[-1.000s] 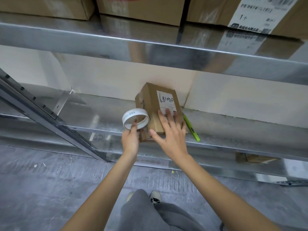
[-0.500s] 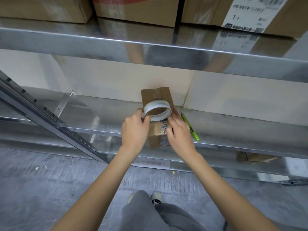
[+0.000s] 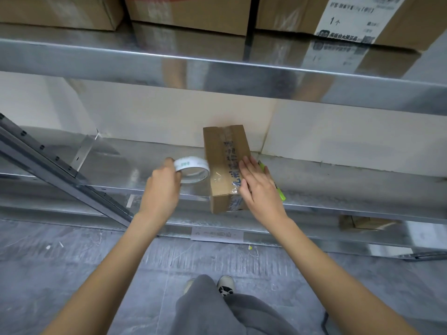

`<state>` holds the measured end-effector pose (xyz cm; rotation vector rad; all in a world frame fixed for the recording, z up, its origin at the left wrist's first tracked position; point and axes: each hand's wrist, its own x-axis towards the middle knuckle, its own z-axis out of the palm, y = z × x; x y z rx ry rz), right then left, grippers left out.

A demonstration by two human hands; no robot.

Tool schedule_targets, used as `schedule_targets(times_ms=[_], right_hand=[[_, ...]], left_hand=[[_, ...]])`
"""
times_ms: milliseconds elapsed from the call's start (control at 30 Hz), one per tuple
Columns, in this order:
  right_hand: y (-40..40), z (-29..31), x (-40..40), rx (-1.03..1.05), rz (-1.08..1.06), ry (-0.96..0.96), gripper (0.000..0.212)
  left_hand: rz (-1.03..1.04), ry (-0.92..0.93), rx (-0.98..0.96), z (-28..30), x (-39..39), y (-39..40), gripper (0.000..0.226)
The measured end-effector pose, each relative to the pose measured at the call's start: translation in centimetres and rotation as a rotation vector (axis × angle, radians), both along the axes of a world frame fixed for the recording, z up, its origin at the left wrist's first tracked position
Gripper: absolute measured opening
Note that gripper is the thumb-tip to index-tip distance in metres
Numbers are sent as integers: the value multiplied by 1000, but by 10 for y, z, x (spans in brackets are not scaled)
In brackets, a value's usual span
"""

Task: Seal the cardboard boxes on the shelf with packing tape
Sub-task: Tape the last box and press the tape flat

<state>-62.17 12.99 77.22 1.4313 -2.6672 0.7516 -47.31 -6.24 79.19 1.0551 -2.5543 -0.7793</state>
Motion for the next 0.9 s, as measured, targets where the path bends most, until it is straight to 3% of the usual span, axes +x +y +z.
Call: schedule_targets(times_ms=[67, 133, 233, 333, 400, 467, 567, 667, 767, 900], right_hand=[[0, -2, 0, -9, -4, 2, 54], [1, -2, 1, -9, -15, -6, 55], [2, 9, 3, 93, -52, 21, 63], [-5, 27, 15, 355, -133, 99, 98], [-17, 29, 31, 439, -189, 65, 118], [-28, 23, 46, 449, -220, 47, 121], [-31, 13, 47, 357, -243, 94, 97], [-22, 13, 36, 260, -265, 75, 89], [-10, 16, 26, 194, -272, 40, 89], [1, 20, 16, 169, -244, -7, 88]], left_hand=[[5, -34, 50, -12, 9, -4, 9], [44, -8, 219, -21, 7, 5, 6], [213, 289, 738, -29, -4, 24, 23], [304, 484, 1231, -33, -10, 41, 31], [274, 540, 1387, -37, -13, 48, 32], [249, 573, 1397, -36, -16, 55, 34], [305, 578, 1331, -31, -18, 64, 22], [342, 590, 1216, -33, -18, 69, 13], [311, 537, 936, -28, -23, 61, 13], [106, 408, 471, -9, -27, 41, 13]])
